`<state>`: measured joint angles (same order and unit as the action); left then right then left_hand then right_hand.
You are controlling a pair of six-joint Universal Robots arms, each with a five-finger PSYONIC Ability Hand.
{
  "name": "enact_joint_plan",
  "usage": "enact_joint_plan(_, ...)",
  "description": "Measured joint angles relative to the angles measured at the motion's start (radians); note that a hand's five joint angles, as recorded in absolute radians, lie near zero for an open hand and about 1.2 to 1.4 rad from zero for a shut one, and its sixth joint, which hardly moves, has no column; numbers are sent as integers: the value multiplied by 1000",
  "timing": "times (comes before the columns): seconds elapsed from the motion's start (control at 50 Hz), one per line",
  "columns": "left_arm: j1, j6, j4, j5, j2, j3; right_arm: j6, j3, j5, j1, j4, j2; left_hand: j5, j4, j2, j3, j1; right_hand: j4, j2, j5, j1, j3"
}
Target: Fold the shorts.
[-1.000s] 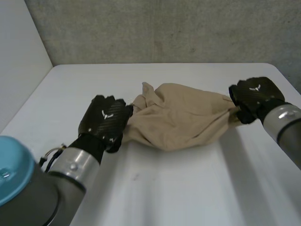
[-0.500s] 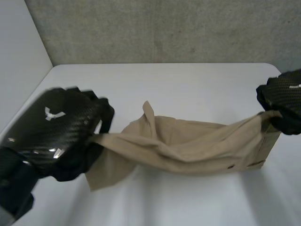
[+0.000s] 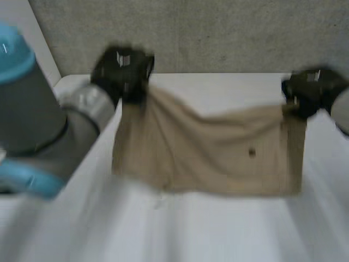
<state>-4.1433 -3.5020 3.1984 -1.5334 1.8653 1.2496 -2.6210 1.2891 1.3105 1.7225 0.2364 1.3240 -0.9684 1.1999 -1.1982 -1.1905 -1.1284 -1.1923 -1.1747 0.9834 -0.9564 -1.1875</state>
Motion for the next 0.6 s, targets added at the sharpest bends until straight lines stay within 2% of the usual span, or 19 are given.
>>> enact_joint_plan(0.04,-1,-16,17,-3,9,-43,-23,-32,16,9,-24,-3,0,0,0,0,0,0,0,0,0,0)
enact_joint_plan(0.06,-3,-52,73,-12,25,-142,-85,-110,57,27,-101,-4,0,0,0,0,0,0,0,0,0,0)
enact_joint_plan(0.12,-9,-98,193,-37,25,-266,-176,-206,118,44,-266,22,0,0,0,0,0,0,0,0,0,0)
enact_joint_plan(0.18,-16,-122,312,-61,-5,-330,-223,-241,149,50,-398,62,0,0,0,0,0,0,0,0,0,0)
enact_joint_plan(0.26,-24,-133,411,-79,-64,-337,-246,-244,162,63,-486,99,0,0,0,0,0,0,0,0,0,0)
enact_joint_plan(0.44,-28,-126,439,-81,-126,-78,-237,-128,144,99,-446,98,0,0,-1,-2,0,0,0,0,0,0)
enact_joint_plan(0.6,-40,-94,438,-81,-88,286,-185,53,139,123,-414,-18,0,0,-1,-5,0,0,0,0,0,0)
